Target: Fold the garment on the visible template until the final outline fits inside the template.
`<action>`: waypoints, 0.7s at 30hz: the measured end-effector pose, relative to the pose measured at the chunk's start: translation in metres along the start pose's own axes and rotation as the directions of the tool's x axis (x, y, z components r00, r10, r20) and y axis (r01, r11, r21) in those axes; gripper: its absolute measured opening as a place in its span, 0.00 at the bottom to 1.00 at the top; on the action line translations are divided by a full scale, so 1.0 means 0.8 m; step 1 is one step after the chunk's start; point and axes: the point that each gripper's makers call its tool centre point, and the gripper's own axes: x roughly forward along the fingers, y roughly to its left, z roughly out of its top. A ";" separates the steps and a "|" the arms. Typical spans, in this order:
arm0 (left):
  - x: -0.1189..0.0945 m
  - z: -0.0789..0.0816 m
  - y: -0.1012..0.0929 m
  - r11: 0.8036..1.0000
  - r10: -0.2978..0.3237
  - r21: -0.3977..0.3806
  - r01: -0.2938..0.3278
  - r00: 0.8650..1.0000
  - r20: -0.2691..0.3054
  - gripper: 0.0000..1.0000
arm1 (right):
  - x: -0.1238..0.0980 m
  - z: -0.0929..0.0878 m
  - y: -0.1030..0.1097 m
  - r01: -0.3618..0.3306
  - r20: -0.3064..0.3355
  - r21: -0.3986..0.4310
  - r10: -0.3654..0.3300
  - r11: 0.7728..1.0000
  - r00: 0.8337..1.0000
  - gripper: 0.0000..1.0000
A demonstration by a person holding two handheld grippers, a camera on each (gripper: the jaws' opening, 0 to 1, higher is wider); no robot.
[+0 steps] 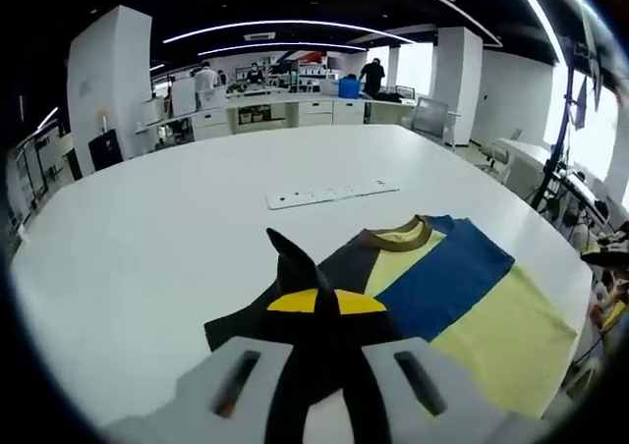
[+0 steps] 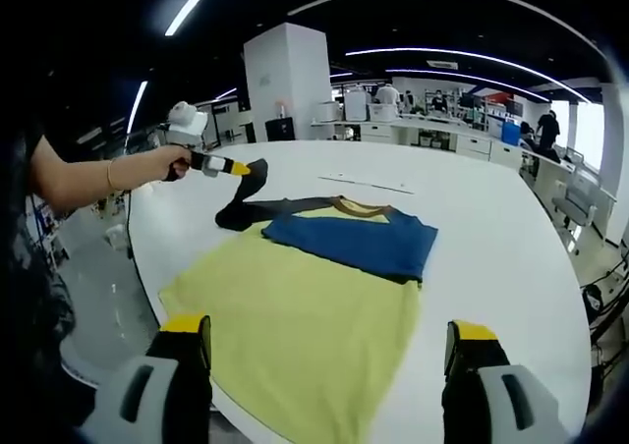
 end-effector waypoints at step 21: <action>0.035 0.030 -0.098 0.990 -0.133 0.055 0.133 0.991 0.004 0.01 | -0.006 -0.014 0.003 -0.014 -0.022 0.003 0.015 1.000 1.000 1.00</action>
